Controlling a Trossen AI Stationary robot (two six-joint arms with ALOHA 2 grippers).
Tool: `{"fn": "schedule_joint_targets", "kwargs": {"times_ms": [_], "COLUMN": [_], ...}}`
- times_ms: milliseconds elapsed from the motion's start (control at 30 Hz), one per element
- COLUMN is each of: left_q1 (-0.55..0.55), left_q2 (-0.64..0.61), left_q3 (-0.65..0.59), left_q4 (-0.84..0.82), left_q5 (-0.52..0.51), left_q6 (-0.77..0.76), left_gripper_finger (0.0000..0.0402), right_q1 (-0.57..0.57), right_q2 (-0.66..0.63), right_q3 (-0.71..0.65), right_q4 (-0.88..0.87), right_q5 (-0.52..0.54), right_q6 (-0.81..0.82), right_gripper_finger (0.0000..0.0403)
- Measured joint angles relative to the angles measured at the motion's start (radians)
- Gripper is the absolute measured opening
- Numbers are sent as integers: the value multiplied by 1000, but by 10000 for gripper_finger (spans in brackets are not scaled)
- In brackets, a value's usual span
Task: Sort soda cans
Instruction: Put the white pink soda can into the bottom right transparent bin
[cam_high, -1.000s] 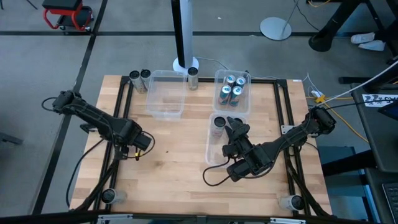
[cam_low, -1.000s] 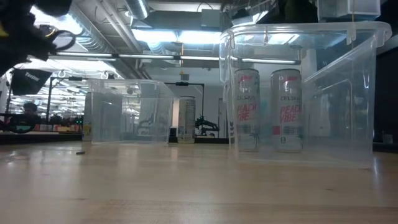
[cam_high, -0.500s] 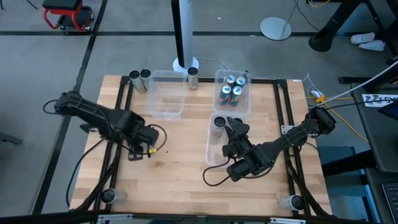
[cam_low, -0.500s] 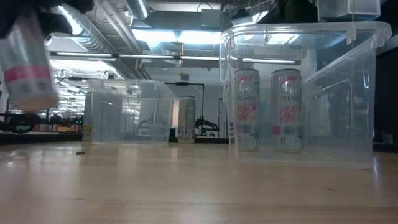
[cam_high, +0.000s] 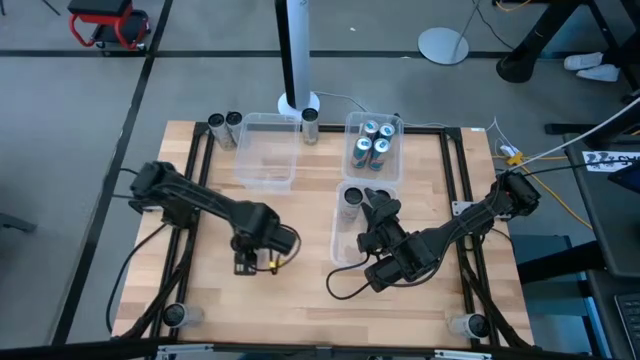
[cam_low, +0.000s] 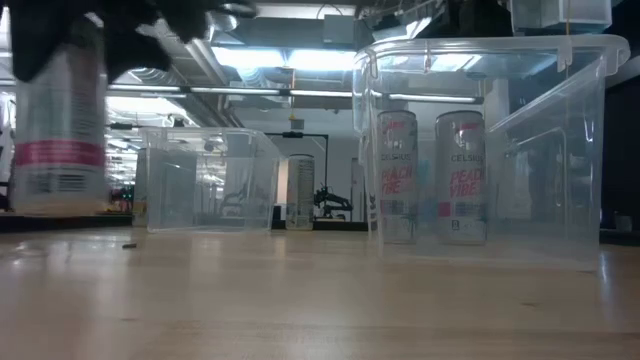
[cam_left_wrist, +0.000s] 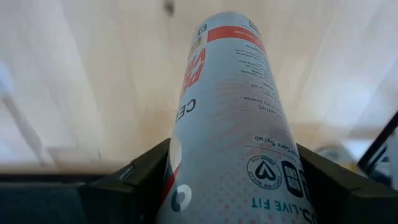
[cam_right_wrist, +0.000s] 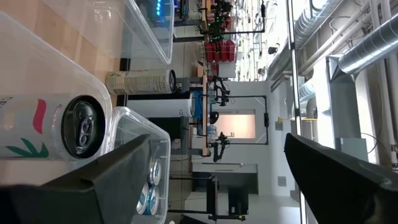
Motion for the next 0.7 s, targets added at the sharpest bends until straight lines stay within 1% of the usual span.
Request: {"fn": "schedule_joint_targets", "kwargs": {"times_ms": [167,333,467,700], "left_q1": [8,23,37,56], "left_q2": [112,193,223,215], "left_q3": [92,134,138,132], "left_q4": [-2,-6,-19,4], "left_q5": [1,-6,0,4], "left_q6": [55,117,159,166], "left_gripper_finger": [241,241,246,284], "right_q1": [0,0,0,0], "right_q2": [0,0,0,0], "right_q3": [0,0,0,0], "right_q4": [-1,-2,-2,-5], "right_q5": [0,-1,-11,-14], "right_q6": [0,0,-25,-26], "right_gripper_finger": [365,365,365,365]}}
